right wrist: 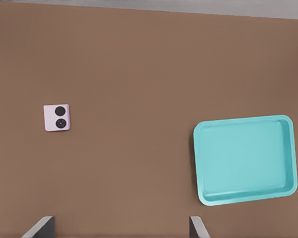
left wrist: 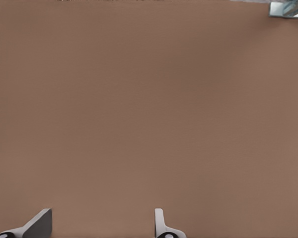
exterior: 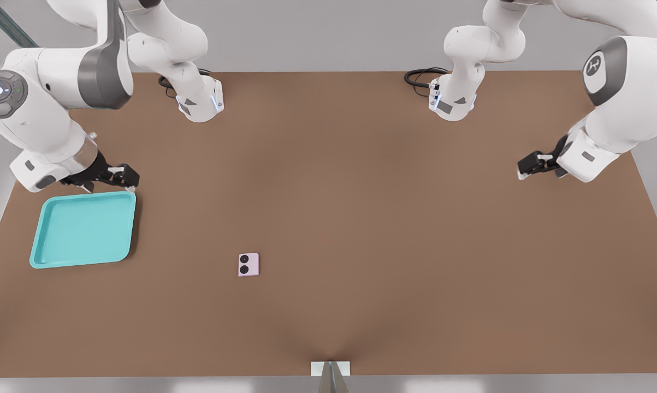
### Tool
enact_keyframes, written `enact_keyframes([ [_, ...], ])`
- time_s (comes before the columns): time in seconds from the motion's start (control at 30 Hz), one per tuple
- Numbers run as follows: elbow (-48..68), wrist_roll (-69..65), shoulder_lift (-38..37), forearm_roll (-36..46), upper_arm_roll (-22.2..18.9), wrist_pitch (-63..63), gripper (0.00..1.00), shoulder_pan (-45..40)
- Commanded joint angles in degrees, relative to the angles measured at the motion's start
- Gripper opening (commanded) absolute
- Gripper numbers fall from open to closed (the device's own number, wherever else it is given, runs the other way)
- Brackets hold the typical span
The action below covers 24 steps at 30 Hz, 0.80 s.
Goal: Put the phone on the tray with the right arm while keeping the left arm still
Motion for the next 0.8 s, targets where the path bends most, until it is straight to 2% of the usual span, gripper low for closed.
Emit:
enact_keyframes([
  [0.0, -0.07, 1.06, 0.15, 1.54, -0.39, 1.79, 1.0, 0.61],
  [0.13, 0.1, 2.29, 5.24, 3.48, 1.89, 4.86, 1.0, 0.52],
  [0.2, 0.8, 2.11, 9.99, 3.48, 2.07, 7.85, 1.0, 1.58],
  [0.3, 1.51, 2.55, 16.49, 3.57, 4.7, 15.84, 1.0, 2.01],
  [0.4, 0.89, 7.38, 23.79, 3.21, 4.79, 24.19, 1.0, 5.27],
  [0.53, 0.98, 15.29, 29.94, 3.48, 4.97, 34.74, 1.0, 7.82],
  [0.77, -2.35, 16.79, 37.85, 3.57, 5.58, 48.54, 1.0, 8.78],
])
